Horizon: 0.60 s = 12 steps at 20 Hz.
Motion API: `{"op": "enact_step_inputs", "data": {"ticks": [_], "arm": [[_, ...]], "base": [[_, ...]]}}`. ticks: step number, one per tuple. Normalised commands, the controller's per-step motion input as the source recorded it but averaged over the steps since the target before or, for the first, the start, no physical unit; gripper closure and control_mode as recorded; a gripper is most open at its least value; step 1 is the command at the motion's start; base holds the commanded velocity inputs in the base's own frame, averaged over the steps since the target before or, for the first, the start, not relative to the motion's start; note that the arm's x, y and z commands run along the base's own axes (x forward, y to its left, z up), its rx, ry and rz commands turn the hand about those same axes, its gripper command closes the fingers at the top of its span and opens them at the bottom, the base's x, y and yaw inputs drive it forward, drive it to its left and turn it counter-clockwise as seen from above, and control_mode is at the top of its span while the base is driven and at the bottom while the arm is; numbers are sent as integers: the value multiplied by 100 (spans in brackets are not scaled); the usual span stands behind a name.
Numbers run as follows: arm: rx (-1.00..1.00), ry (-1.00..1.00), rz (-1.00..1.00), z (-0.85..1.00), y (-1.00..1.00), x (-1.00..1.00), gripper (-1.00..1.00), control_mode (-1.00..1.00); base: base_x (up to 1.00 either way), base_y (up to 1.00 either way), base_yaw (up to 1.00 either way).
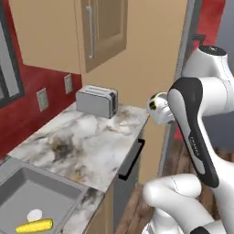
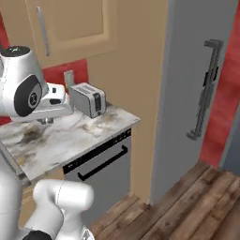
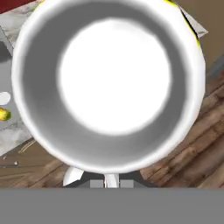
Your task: Clear the mugs and bowl far away from the sink.
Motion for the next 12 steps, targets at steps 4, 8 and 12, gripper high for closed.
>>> {"op": "enact_step_inputs", "data": {"ticks": [4, 8, 12], "arm": [[0, 0, 0, 0, 0, 0, 100, 100], [0, 0, 0, 0, 0, 0, 100, 100], [0, 0, 0, 0, 0, 0, 100, 100]], "base": [[-5, 0, -95], [-3, -1, -91], [0, 0, -97]]}}
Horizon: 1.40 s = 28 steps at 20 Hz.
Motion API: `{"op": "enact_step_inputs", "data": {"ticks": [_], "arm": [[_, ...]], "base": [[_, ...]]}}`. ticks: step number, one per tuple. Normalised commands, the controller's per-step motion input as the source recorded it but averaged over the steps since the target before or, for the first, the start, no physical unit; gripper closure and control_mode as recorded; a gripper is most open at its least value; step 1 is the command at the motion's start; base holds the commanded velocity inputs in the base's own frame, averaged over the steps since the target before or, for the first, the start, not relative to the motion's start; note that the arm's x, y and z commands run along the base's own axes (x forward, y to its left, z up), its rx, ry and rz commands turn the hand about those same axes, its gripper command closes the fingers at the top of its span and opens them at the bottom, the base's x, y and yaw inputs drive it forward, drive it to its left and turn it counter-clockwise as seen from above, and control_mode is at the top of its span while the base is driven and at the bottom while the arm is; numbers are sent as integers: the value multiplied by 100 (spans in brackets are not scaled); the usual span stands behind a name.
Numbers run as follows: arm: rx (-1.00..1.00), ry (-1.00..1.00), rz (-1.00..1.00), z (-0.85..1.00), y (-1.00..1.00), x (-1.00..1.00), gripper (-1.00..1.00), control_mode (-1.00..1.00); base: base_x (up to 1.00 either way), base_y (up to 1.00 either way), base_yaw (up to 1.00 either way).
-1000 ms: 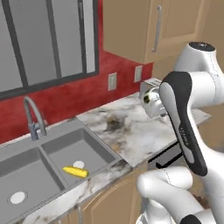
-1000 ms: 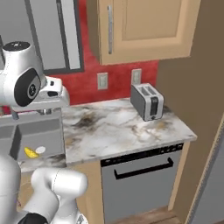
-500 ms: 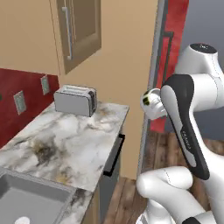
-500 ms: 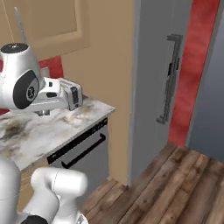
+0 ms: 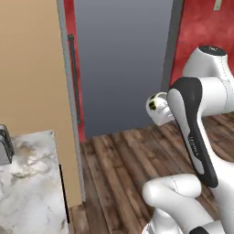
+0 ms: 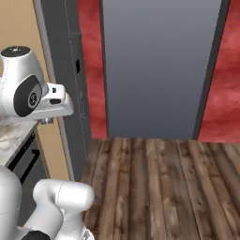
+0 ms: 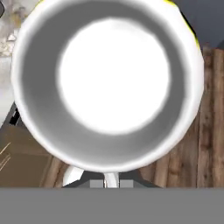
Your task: Clear the mugs and bowl far away from the sink.
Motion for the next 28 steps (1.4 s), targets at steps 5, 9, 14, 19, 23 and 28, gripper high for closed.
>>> {"op": "enact_step_inputs", "data": {"ticks": [5, 9, 14, 19, 23, 28], "arm": [[0, 0, 0, 0, 0, 0, 100, 100], [0, 0, 0, 0, 0, 0, 100, 100], [0, 0, 0, 0, 0, 0, 100, 100], [0, 0, 0, 0, 0, 0, 100, 100], [0, 0, 0, 0, 0, 0, 100, 100], [0, 0, 0, 0, 0, 0, 100, 100]], "base": [[0, 0, -99], [0, 0, -100], [0, 0, -100], [0, 0, -99], [70, -18, -58], [100, -80, -3]]}}
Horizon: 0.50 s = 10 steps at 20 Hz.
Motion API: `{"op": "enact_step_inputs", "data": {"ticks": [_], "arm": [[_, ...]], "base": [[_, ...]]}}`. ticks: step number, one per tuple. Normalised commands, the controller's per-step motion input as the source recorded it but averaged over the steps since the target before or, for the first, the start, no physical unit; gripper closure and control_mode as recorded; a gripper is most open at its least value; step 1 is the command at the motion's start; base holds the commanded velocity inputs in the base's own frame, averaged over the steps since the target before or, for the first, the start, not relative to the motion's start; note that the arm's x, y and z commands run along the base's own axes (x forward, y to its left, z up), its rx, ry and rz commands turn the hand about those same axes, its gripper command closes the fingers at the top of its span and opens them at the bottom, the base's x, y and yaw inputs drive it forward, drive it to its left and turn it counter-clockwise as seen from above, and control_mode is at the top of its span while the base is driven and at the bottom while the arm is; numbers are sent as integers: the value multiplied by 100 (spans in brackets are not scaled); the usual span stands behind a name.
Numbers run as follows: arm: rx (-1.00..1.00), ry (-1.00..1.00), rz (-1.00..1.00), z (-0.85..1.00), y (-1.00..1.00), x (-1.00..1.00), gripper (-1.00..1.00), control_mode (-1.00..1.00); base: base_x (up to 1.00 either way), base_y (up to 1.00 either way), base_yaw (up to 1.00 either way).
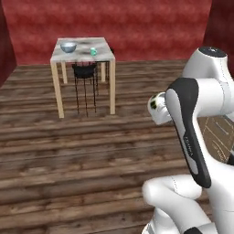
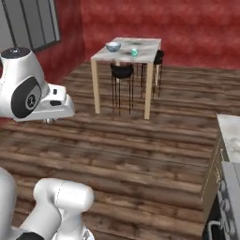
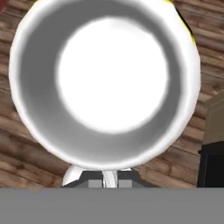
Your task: Clear the mugs and bowl far away from the sink.
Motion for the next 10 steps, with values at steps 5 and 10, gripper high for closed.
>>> {"op": "enact_step_inputs", "data": {"ticks": [5, 10], "arm": [[0, 0, 0, 0, 0, 0, 100, 100], [0, 0, 0, 0, 0, 0, 100, 100]], "base": [[100, -69, 0], [100, -46, 0]]}}
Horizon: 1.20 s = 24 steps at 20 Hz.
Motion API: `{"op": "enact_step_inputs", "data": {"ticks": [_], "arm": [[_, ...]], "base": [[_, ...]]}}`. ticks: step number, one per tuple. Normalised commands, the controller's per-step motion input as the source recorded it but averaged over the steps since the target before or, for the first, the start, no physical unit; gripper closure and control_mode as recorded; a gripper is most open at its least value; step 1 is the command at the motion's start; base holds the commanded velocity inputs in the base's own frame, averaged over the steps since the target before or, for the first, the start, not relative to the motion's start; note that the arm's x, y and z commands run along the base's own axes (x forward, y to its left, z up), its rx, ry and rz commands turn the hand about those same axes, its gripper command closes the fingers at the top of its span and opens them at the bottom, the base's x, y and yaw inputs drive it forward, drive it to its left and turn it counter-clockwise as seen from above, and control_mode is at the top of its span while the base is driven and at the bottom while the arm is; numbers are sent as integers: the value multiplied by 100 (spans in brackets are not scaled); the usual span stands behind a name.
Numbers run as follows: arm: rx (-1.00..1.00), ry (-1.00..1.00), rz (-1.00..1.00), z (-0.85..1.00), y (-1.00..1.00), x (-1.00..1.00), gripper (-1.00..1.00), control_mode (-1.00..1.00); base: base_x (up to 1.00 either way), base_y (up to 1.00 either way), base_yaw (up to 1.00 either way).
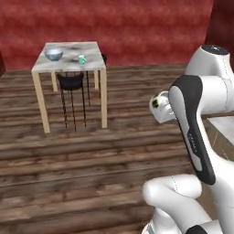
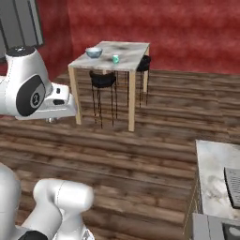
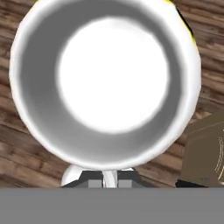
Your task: Clear the mugs and bowl far away from the sink.
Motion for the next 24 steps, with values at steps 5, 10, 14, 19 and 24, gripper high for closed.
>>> {"op": "enact_step_inputs", "data": {"ticks": [5, 10, 14, 19, 24], "arm": [[0, 0, 0, 0, 0, 0, 100, 100], [0, 0, 0, 0, 0, 0, 100, 100], [0, 0, 0, 0, 0, 0, 100, 100], [0, 0, 0, 0, 0, 0, 100, 100], [0, 0, 0, 0, 0, 0, 100, 100]], "base": [[100, -1, 0], [100, 0, -3], [100, -16, -3], [100, -16, -2], [100, -8, -2]]}}
